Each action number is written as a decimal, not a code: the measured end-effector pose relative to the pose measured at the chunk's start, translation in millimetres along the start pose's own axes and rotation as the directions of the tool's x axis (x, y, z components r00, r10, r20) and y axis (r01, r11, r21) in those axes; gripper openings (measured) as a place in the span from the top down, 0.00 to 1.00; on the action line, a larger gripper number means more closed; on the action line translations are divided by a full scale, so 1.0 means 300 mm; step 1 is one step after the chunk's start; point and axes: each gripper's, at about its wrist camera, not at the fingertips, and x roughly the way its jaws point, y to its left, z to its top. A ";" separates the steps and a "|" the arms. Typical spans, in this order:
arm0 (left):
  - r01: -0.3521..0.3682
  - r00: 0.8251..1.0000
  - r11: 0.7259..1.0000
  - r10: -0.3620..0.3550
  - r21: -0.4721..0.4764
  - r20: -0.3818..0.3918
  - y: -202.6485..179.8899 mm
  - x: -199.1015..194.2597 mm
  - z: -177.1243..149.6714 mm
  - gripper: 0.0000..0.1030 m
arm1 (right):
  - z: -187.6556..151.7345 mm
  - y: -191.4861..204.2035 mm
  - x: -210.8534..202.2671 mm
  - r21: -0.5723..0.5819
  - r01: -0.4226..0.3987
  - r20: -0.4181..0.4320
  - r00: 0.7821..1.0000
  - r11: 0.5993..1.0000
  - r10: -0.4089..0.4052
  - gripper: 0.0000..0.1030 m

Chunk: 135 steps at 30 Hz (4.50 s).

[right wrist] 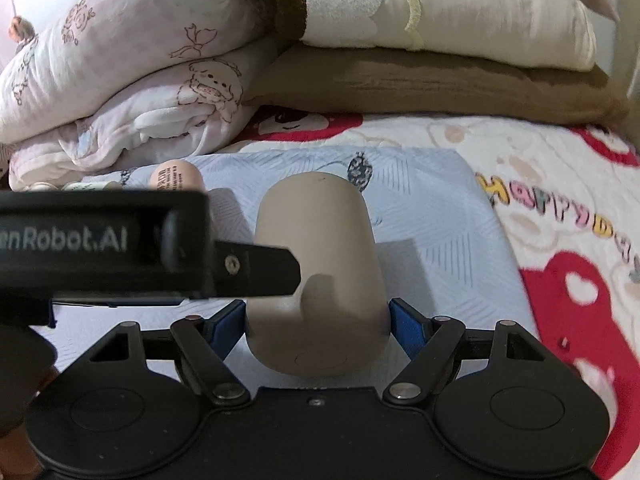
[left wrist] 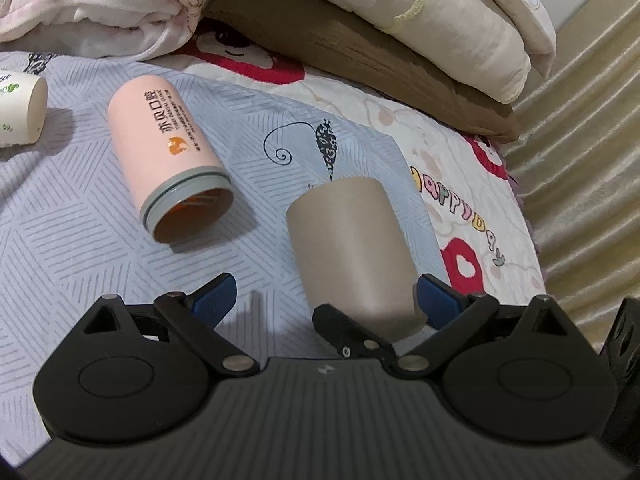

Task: Flip cup upright
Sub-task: 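Lift and rotate the taupe tumbler upright with the right tool while the left tool steadies it, then set the upright tumbler on the cloth and open the right tool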

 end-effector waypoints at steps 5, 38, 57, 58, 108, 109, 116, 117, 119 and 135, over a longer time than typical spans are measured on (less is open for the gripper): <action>-0.002 0.999 1.000 0.002 0.023 -0.032 0.025 -0.056 -0.025 0.09 | -0.053 0.013 -0.038 0.108 -0.037 -0.022 0.999 0.993 0.039 0.21; -0.043 0.981 0.998 0.049 0.035 -0.187 0.470 -0.452 -0.067 0.09 | -0.232 0.448 0.021 0.530 -0.258 -0.221 0.878 0.808 0.425 0.21; 0.090 0.963 0.996 -0.093 -0.024 -0.253 0.606 -0.343 -0.047 0.09 | -0.161 0.429 0.102 0.332 -0.469 -0.176 0.821 0.818 0.542 0.18; 0.100 0.960 0.995 -0.105 -0.031 -0.258 0.615 -0.336 -0.044 0.10 | -0.163 0.417 0.116 0.355 -0.493 -0.176 0.799 0.794 0.575 0.18; 0.016 0.979 0.866 -0.115 0.501 0.169 0.435 -0.372 -0.033 0.27 | -0.117 0.625 0.029 -0.437 -0.126 0.311 0.908 0.891 0.280 0.21; 0.012 0.979 0.866 -0.111 0.500 0.170 0.434 -0.359 -0.038 0.27 | -0.123 0.625 0.034 -0.451 -0.110 0.313 0.910 0.886 0.272 0.21; -0.011 0.979 0.862 -0.093 0.506 0.179 0.410 -0.320 -0.072 0.27 | -0.155 0.602 0.052 -0.498 -0.050 0.326 0.914 0.866 0.241 0.21; -0.011 0.980 0.863 -0.092 0.505 0.178 0.408 -0.318 -0.072 0.27 | -0.151 0.599 0.049 -0.495 -0.052 0.324 0.915 0.867 0.240 0.21; -0.011 0.980 0.863 -0.091 0.504 0.179 0.405 -0.318 -0.075 0.27 | -0.150 0.597 0.049 -0.486 -0.058 0.321 0.916 0.872 0.240 0.21; -0.011 0.989 0.888 -0.057 0.461 0.134 0.397 -0.311 -0.084 0.16 | -0.157 0.557 0.030 -0.387 -0.120 0.257 0.938 0.914 0.232 0.17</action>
